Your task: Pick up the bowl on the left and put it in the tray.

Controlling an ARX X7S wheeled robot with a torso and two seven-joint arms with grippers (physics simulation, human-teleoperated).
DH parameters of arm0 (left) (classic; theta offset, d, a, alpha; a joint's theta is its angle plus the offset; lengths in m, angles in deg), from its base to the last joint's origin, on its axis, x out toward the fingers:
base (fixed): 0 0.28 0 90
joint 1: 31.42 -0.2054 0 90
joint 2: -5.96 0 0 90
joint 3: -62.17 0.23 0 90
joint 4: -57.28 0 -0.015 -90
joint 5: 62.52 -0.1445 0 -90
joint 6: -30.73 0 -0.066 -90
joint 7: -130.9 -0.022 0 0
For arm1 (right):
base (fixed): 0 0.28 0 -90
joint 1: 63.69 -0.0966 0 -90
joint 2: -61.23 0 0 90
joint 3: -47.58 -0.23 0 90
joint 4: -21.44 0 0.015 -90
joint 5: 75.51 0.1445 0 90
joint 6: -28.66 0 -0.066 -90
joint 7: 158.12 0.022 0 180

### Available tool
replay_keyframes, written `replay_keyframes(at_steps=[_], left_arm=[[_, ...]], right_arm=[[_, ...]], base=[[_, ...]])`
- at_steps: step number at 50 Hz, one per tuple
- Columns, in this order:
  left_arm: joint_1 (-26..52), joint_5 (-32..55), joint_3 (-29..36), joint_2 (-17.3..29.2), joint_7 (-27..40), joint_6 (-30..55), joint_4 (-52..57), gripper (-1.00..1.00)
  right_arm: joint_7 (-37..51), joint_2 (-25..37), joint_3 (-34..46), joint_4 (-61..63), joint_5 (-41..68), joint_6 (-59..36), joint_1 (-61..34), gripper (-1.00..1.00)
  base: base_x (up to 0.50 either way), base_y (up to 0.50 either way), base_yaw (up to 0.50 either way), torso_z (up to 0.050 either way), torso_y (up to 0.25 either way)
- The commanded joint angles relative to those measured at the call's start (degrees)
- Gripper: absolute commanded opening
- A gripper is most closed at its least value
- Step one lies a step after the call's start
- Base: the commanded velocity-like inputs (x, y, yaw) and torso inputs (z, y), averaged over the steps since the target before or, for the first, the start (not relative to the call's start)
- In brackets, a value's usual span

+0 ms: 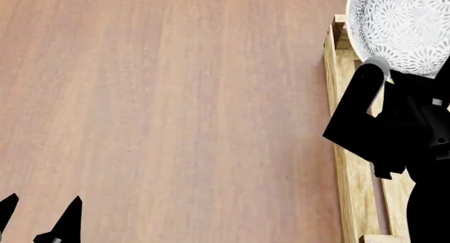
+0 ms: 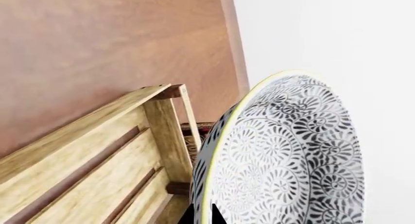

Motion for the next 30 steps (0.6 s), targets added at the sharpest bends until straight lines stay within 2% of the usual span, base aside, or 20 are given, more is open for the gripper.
replay_keyframes(at_steps=[1,20,30], left_arm=[[-0.08,0.05,0.15,0.18,0.22,-0.17,0.01,1.00],[-0.19,0.25,0.35,0.45,0.57,-0.39,-0.06,1.00],[-0.17,0.42,0.40,0.61,0.57,-0.60,-0.21,1.00]], right_arm=[[2.46,-0.70,-1.20,-3.75,-0.19,1.26,2.37,-1.00],[4.74,-4.15,-0.71,-13.65,1.58,5.36,5.29,-1.00],[4.87,-7.99,0.36,-20.81,1.64,8.46,4.64,-1.00]], base=[[0.00,0.00,0.00,0.000,0.000],[0.00,0.00,0.00,0.000,0.001],[0.00,0.00,0.00,0.000,0.000]])
